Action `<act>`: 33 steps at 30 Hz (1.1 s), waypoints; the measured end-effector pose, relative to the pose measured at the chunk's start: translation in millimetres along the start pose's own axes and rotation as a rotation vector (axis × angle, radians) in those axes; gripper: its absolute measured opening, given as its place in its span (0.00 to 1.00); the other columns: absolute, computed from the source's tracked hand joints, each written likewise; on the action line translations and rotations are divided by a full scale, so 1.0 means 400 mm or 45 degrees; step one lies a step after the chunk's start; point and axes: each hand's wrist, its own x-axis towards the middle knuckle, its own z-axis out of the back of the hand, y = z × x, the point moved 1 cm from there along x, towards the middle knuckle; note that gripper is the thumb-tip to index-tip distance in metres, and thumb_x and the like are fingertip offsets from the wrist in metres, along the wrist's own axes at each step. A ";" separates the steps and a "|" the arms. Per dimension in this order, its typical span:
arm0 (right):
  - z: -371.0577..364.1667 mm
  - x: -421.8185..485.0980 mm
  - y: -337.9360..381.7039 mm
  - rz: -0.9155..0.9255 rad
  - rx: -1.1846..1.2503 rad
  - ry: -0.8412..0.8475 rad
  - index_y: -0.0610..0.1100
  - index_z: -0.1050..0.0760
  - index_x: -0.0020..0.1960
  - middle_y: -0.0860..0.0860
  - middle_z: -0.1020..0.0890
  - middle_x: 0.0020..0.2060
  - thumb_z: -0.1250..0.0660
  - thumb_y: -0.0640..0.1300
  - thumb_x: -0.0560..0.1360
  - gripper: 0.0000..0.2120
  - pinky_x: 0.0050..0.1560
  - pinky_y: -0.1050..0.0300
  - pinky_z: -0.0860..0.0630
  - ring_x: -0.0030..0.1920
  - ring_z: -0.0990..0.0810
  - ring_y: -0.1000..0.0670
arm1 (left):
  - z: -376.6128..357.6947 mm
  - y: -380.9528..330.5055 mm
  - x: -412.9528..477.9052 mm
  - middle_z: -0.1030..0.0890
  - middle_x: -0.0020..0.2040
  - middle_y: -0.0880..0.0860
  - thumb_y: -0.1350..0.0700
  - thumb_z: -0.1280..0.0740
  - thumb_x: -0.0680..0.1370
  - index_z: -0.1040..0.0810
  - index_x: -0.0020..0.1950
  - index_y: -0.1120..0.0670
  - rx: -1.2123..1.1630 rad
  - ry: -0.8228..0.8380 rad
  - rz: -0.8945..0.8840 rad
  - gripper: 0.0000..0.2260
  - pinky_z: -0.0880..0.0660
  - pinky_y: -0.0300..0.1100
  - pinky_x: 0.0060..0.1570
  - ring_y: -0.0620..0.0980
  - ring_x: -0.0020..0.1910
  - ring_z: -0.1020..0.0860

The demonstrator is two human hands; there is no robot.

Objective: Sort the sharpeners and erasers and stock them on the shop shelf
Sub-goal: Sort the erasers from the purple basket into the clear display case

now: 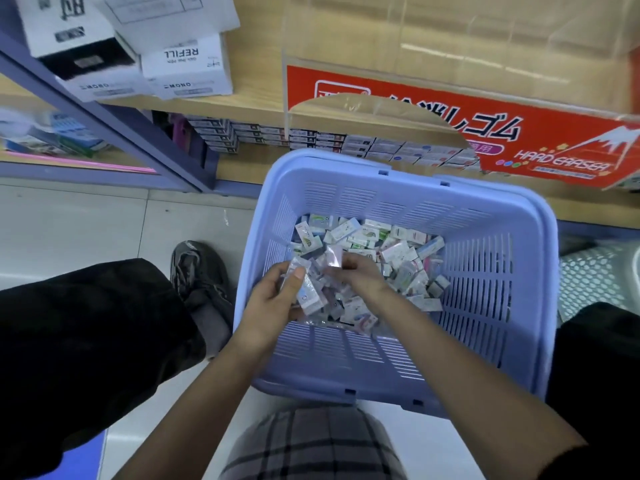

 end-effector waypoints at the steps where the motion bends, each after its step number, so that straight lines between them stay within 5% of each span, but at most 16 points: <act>1: 0.028 -0.025 0.009 0.017 0.041 0.010 0.37 0.23 0.52 0.40 0.18 0.47 0.27 0.45 0.71 0.15 0.47 0.57 0.26 0.46 0.20 0.44 | -0.002 -0.004 -0.002 0.19 0.45 0.55 0.55 0.38 0.80 0.24 0.51 0.55 0.021 -0.005 -0.002 0.06 0.23 0.50 0.45 0.53 0.43 0.21; 5: 0.116 -0.164 0.082 0.150 0.056 0.105 0.44 0.25 0.60 0.52 0.20 0.52 0.30 0.47 0.74 0.16 0.45 0.65 0.28 0.54 0.22 0.53 | -0.026 -0.054 -0.028 0.24 0.43 0.54 0.54 0.37 0.79 0.26 0.50 0.57 0.062 -0.021 -0.040 0.07 0.22 0.38 0.36 0.49 0.38 0.23; 7: 0.155 -0.231 0.124 0.205 0.074 0.104 0.45 0.28 0.62 0.55 0.22 0.54 0.31 0.48 0.74 0.18 0.49 0.66 0.28 0.55 0.24 0.55 | -0.045 -0.092 -0.056 0.26 0.43 0.55 0.51 0.36 0.78 0.26 0.47 0.56 0.130 0.040 -0.106 0.08 0.21 0.44 0.40 0.51 0.39 0.24; 10: 0.201 -0.348 0.197 0.285 0.083 0.117 0.47 0.30 0.67 0.52 0.26 0.64 0.29 0.54 0.71 0.26 0.64 0.50 0.30 0.62 0.26 0.51 | -0.075 -0.169 -0.117 0.27 0.43 0.53 0.45 0.36 0.77 0.26 0.46 0.52 0.296 0.117 -0.191 0.10 0.24 0.47 0.40 0.50 0.38 0.27; 12: 0.228 -0.437 0.251 0.369 0.080 0.129 0.49 0.30 0.66 0.51 0.26 0.65 0.30 0.51 0.73 0.24 0.64 0.48 0.30 0.63 0.26 0.50 | -0.097 -0.232 -0.156 0.27 0.42 0.51 0.44 0.37 0.77 0.26 0.47 0.51 0.336 0.183 -0.229 0.11 0.29 0.44 0.38 0.51 0.38 0.30; 17: 0.300 -0.612 0.362 0.688 0.102 0.249 0.43 0.28 0.62 0.47 0.18 0.46 0.37 0.37 0.77 0.14 0.36 0.67 0.25 0.37 0.19 0.58 | -0.155 -0.413 -0.235 0.19 0.38 0.50 0.43 0.36 0.73 0.25 0.52 0.55 0.260 0.399 -0.360 0.17 0.31 0.41 0.36 0.50 0.34 0.27; 21: 0.332 -0.664 0.438 0.842 0.030 0.147 0.41 0.35 0.59 0.43 0.17 0.42 0.36 0.36 0.77 0.13 0.33 0.56 0.27 0.32 0.21 0.52 | -0.200 -0.525 -0.253 0.21 0.42 0.50 0.52 0.32 0.74 0.25 0.52 0.55 0.144 0.514 -0.372 0.10 0.26 0.37 0.31 0.46 0.34 0.24; 23: 0.336 -0.662 0.469 0.874 0.040 0.092 0.41 0.36 0.54 0.43 0.18 0.42 0.36 0.35 0.77 0.10 0.27 0.60 0.31 0.29 0.23 0.53 | -0.220 -0.564 -0.248 0.20 0.40 0.49 0.54 0.30 0.70 0.24 0.51 0.54 0.099 0.563 -0.373 0.11 0.25 0.36 0.29 0.45 0.33 0.22; 28: 0.337 -0.608 0.523 0.933 0.143 0.058 0.41 0.27 0.55 0.44 0.17 0.37 0.36 0.35 0.76 0.08 0.28 0.58 0.27 0.28 0.27 0.45 | -0.226 -0.621 -0.215 0.24 0.35 0.50 0.57 0.28 0.66 0.26 0.49 0.55 0.011 0.659 -0.420 0.14 0.34 0.33 0.22 0.43 0.28 0.28; 31: 0.320 -0.586 0.550 0.921 0.137 0.018 0.44 0.30 0.58 0.45 0.17 0.39 0.35 0.35 0.76 0.13 0.29 0.59 0.27 0.27 0.26 0.50 | -0.222 -0.650 -0.183 0.25 0.33 0.49 0.61 0.28 0.69 0.27 0.46 0.54 0.049 0.557 -0.496 0.11 0.36 0.33 0.21 0.42 0.27 0.30; 33: 0.310 -0.572 0.563 0.963 -0.006 -0.214 0.51 0.31 0.55 0.53 0.18 0.42 0.31 0.40 0.74 0.14 0.33 0.60 0.27 0.28 0.25 0.53 | -0.214 -0.666 -0.160 0.26 0.33 0.50 0.63 0.28 0.71 0.27 0.46 0.53 0.058 0.421 -0.533 0.10 0.36 0.33 0.22 0.43 0.28 0.31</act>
